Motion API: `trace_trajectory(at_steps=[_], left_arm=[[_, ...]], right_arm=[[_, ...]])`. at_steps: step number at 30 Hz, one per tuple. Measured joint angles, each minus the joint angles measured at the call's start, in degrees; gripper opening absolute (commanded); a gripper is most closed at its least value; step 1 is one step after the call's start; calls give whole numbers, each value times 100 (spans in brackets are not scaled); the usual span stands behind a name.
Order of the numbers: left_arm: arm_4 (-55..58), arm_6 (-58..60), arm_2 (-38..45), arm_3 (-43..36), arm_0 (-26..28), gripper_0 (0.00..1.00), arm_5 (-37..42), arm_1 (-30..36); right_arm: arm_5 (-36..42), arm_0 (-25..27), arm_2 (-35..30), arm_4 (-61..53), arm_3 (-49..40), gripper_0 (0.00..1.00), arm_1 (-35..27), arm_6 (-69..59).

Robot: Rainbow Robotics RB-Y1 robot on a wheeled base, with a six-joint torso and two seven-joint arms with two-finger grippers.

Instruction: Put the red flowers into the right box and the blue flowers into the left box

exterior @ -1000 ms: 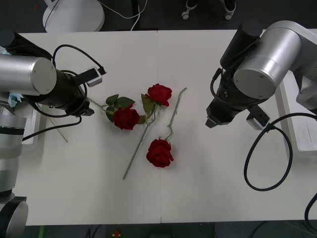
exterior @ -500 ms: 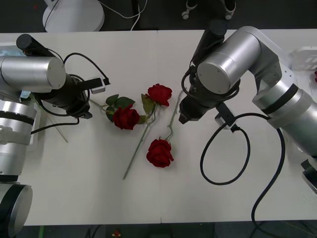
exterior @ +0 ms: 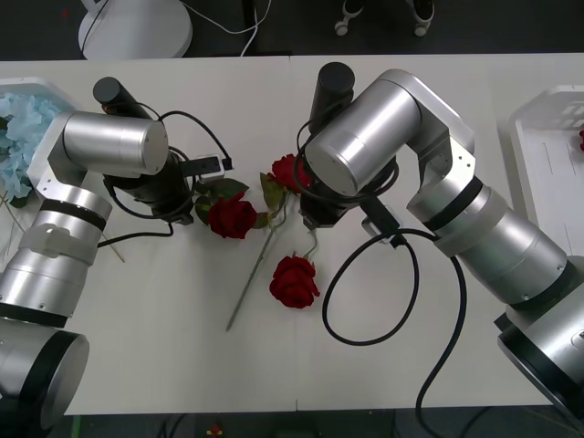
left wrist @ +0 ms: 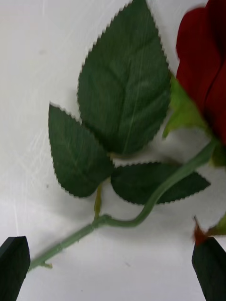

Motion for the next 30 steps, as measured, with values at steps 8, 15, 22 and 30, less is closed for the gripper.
trace_trajectory(at_steps=[8, 15, 22, 30], left_arm=[[-238, 0, -324, 166, -34, 96, -355, -223], [-251, 0, -391, 484, -76, 0, -694, -227], [-253, 0, -391, 531, -87, 0, -740, -226], [153, 0, -48, 558, -87, 0, -650, -225]], right_arm=[[-82, 355, -10, 477, 2, 100, 350, 0], [-313, 715, -72, 862, 4, 100, 559, 0], [-465, 919, -206, 1117, 5, 100, 654, 0], [-732, 1036, -447, 1289, 72, 100, 750, 0]])
